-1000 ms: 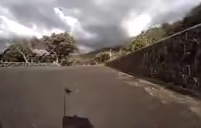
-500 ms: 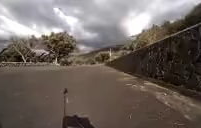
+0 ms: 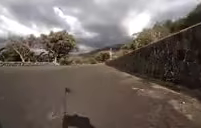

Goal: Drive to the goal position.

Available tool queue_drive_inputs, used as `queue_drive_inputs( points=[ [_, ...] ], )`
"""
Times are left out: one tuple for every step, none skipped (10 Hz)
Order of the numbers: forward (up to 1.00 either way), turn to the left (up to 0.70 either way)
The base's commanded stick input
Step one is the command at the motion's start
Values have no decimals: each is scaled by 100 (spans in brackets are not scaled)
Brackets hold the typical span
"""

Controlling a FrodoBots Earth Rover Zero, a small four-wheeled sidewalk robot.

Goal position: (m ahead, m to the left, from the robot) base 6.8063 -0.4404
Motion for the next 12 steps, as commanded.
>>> queue_drive_inputs(
  points=[
    [100,0],
    [100,0],
    [100,0],
    [100,0],
    [100,0],
    [100,0],
    [100,0],
    [100,0],
    [100,0],
    [100,0],
    [100,0],
    [100,0]
  ],
)
